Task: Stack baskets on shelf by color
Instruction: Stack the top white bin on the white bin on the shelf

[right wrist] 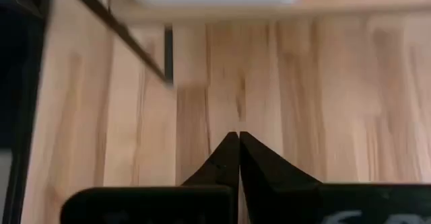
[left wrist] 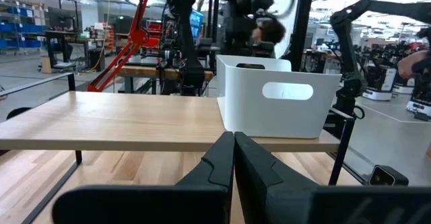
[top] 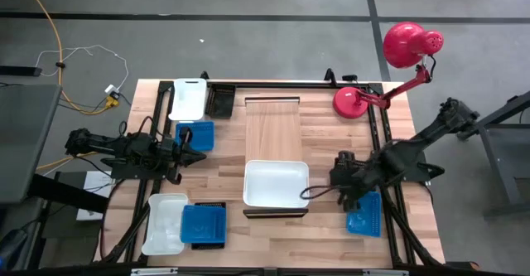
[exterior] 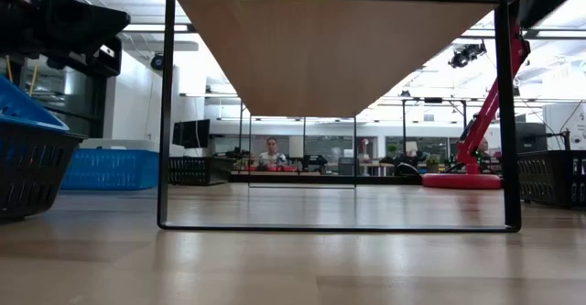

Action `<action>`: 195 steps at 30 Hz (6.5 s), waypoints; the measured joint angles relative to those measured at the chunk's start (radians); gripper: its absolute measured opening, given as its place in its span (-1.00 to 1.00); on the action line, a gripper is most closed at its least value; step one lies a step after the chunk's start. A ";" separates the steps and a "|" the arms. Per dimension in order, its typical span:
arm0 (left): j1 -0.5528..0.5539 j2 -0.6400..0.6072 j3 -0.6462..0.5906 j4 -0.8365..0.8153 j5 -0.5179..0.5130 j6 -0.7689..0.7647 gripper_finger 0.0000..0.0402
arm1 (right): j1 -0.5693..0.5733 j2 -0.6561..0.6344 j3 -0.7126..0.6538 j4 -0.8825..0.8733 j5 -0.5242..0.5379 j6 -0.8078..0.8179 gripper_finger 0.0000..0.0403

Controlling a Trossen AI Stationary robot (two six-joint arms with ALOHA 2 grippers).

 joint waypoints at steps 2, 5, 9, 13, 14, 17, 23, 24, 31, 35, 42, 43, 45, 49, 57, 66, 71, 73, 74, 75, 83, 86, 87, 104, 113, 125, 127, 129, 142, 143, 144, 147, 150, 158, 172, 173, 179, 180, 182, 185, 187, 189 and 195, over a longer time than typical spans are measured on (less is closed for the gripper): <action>0.000 0.000 0.000 0.000 0.000 0.000 -1.00 | 0.006 -0.075 -0.058 0.110 0.063 -0.053 -1.00; 0.000 0.000 0.000 0.001 0.000 0.000 -1.00 | 0.005 -0.172 -0.142 0.319 0.152 -0.207 -1.00; 0.000 0.000 0.000 0.052 -0.012 -0.016 -1.00 | -0.011 -0.263 -0.257 0.624 0.156 -0.466 -1.00; 0.000 0.000 0.000 0.214 -0.111 -0.024 -1.00 | -0.057 -0.301 -0.347 0.825 0.102 -0.642 -1.00; 0.000 0.001 0.000 0.257 -0.140 -0.018 -1.00 | -0.071 -0.303 -0.363 0.851 0.093 -0.666 -1.00; 0.001 0.048 0.017 0.346 -0.172 0.039 -0.98 | -0.113 -0.303 -0.392 0.887 0.084 -0.701 -1.00; 0.001 0.292 0.266 0.003 -0.397 0.050 -0.61 | -0.188 -0.302 -0.393 0.897 0.029 -0.704 -1.00; 0.001 0.348 0.330 -0.093 -0.437 0.034 -0.51 | -0.196 -0.302 -0.393 0.897 0.023 -0.703 -1.00; 0.036 0.726 0.743 -0.881 -0.554 -0.274 0.01 | -0.219 -0.302 -0.393 0.894 0.001 -0.696 -1.00; 0.136 0.895 0.847 -1.148 -0.498 -0.385 0.09 | -0.219 -0.302 -0.393 0.894 -0.003 -0.693 -1.00; 0.412 1.093 0.861 -1.187 -0.402 -0.273 0.10 | -0.219 -0.302 -0.393 0.891 -0.003 -0.674 -1.00; 0.455 1.116 0.861 -1.179 -0.399 -0.255 0.10 | -0.219 -0.302 -0.393 0.887 -0.003 -0.674 -1.00; 0.542 1.157 0.861 -1.157 -0.377 -0.227 0.10 | -0.219 -0.302 -0.394 0.883 -0.003 -0.674 -1.00; 0.693 1.213 0.861 -1.080 -0.256 -0.162 0.10 | -0.219 -0.302 -0.394 0.877 -0.003 -0.674 -1.00; 0.818 1.277 0.861 -1.003 -0.178 -0.076 0.10 | -0.219 -0.302 -0.393 0.867 -0.002 -0.669 -1.00; 0.827 1.368 0.819 -0.988 -0.176 -0.007 0.10 | -0.219 -0.302 -0.393 0.867 -0.002 -0.666 -1.00; 0.827 1.403 0.818 -0.944 -0.183 0.010 0.09 | -0.219 -0.302 -0.393 0.867 -0.002 -0.666 -1.00; 0.827 1.409 0.818 -0.929 -0.185 0.019 0.08 | -0.219 -0.302 -0.393 0.867 -0.002 -0.666 -1.00; 0.827 1.409 0.818 -0.925 -0.191 0.019 0.06 | -0.219 -0.302 -0.393 0.867 -0.002 -0.666 -1.00; 0.827 1.408 0.818 -0.920 -0.200 0.020 0.05 | -0.219 -0.302 -0.393 0.867 -0.001 -0.666 -1.00; 0.827 1.408 0.818 -0.924 -0.204 0.027 -0.21 | -0.219 -0.301 -0.393 0.867 0.001 -0.653 -1.00; 0.827 1.408 0.818 -0.927 -0.200 0.027 -0.33 | -0.219 -0.301 -0.393 0.864 0.001 -0.642 -1.00; 0.827 1.408 0.818 -0.930 -0.200 0.028 -0.37 | -0.219 -0.301 -0.393 0.863 0.001 -0.642 -1.00; 0.827 1.400 0.827 -0.950 -0.198 0.017 -0.95 | -0.219 -0.301 -0.393 0.863 0.004 -0.640 -1.00; 0.826 1.315 0.854 -0.999 -0.216 -0.009 -0.99 | -0.218 -0.301 -0.393 0.863 0.005 -0.641 -1.00; 0.772 1.109 0.904 -1.003 -0.212 -0.061 -1.00 | -0.218 -0.301 -0.393 0.863 0.005 -0.643 -1.00; 0.737 1.083 0.929 -1.003 -0.211 -0.061 -1.00 | -0.218 -0.301 -0.393 0.863 0.005 -0.643 -1.00; 0.692 1.064 0.961 -1.003 -0.214 -0.061 -1.00 | -0.218 -0.301 -0.393 0.863 0.005 -0.643 -1.00; 0.203 1.178 1.320 -1.151 -0.461 -0.050 -1.00 | -0.218 -0.301 -0.393 0.840 0.209 -0.618 -1.00; 0.165 1.196 1.347 -1.156 -0.468 -0.040 -1.00 | -0.218 -0.301 -0.393 0.832 0.246 -0.604 -1.00; 0.129 1.215 1.374 -1.157 -0.471 -0.026 -1.00 | -0.218 -0.301 -0.393 0.818 0.279 -0.593 -1.00; 0.016 1.278 1.451 -1.156 -0.480 0.030 -1.00 | -0.218 -0.301 -0.393 0.779 0.358 -0.555 -1.00; -0.088 1.367 1.527 -1.156 -0.508 0.084 -1.00 | -0.218 -0.301 -0.393 0.742 0.406 -0.515 -1.00; -0.260 1.621 1.809 -1.221 -0.471 0.262 -1.00 | -0.216 -0.301 -0.393 0.723 0.423 -0.485 -1.00; -0.352 1.841 2.058 -1.383 -0.188 0.384 -1.00 | -0.215 -0.301 -0.393 0.670 0.408 -0.458 -1.00; -0.354 1.850 2.058 -1.385 -0.189 0.386 -1.00 | -0.215 -0.301 -0.393 0.663 0.408 -0.457 -1.00; -0.362 1.863 2.058 -1.401 -0.216 0.420 -1.00 | -0.215 -0.301 -0.393 0.655 0.408 -0.456 -1.00; -0.363 1.863 2.058 -1.413 -0.226 0.420 -1.00 | -0.215 -0.301 -0.393 0.654 0.408 -0.455 -1.00; -0.362 1.863 2.058 -1.439 -0.235 0.420 -1.00 | -0.215 -0.301 -0.393 0.650 0.408 -0.443 -1.00; -0.360 1.863 2.058 -1.478 -0.234 0.419 -1.00 | -0.215 -0.301 -0.393 0.640 0.408 -0.440 -1.00; -0.361 1.863 2.058 -1.500 -0.227 0.432 -1.00 | -0.215 -0.301 -0.393 0.637 0.408 -0.439 -1.00; -0.362 1.863 2.058 -1.517 -0.210 0.462 -1.00 | -0.215 -0.301 -0.393 0.636 0.408 -0.439 -1.00; -0.362 1.863 2.058 -1.527 -0.203 0.539 -1.00 | -0.215 -0.301 -0.393 0.635 0.406 -0.440 -1.00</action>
